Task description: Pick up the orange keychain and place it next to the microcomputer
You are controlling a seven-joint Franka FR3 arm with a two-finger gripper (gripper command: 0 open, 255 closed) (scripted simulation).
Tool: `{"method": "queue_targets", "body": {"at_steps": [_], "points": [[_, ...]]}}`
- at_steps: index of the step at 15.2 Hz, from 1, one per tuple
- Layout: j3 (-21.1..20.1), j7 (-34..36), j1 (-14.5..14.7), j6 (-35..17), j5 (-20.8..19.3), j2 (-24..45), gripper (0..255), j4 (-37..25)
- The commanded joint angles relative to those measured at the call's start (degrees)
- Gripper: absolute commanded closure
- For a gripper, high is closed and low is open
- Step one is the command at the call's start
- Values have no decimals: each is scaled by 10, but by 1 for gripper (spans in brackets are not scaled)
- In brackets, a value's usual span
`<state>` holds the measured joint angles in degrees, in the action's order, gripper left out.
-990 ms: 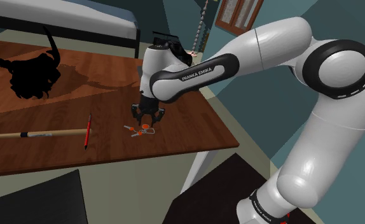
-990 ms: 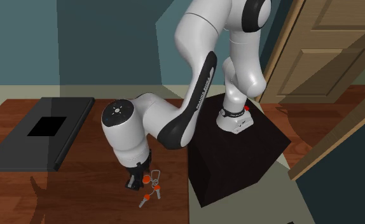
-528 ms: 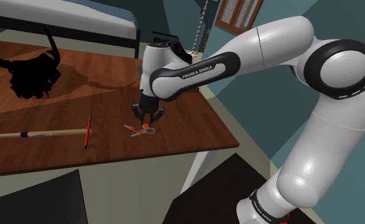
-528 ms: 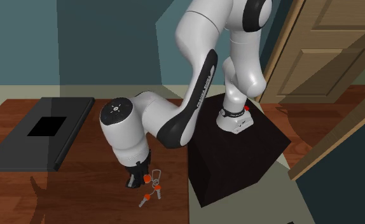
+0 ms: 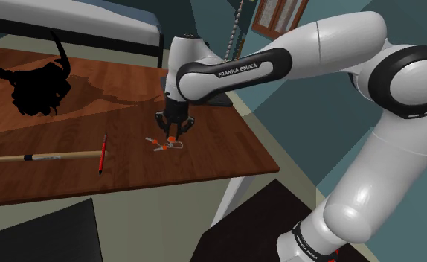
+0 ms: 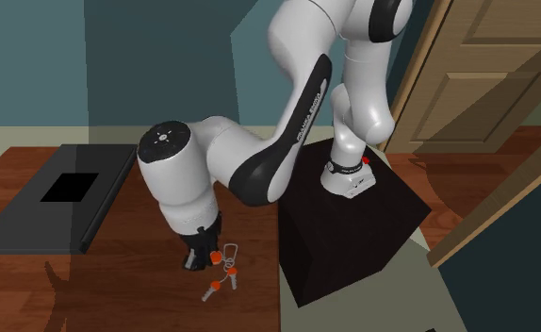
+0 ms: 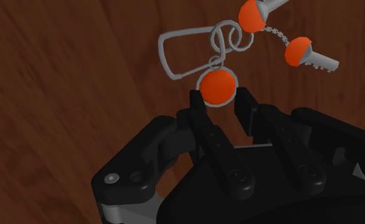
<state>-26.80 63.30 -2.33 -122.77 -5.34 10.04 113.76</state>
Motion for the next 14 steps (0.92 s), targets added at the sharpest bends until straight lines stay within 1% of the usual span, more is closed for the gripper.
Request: {"method": "queue_targets", "body": {"at_steps": [1,9,14], "points": [[-1,-2,0,13,3,-5,255,-8],[-3,-11,-3,64,16,-27,255,-41],[25,-84,-43,59,29,-47,255,-18]]}}
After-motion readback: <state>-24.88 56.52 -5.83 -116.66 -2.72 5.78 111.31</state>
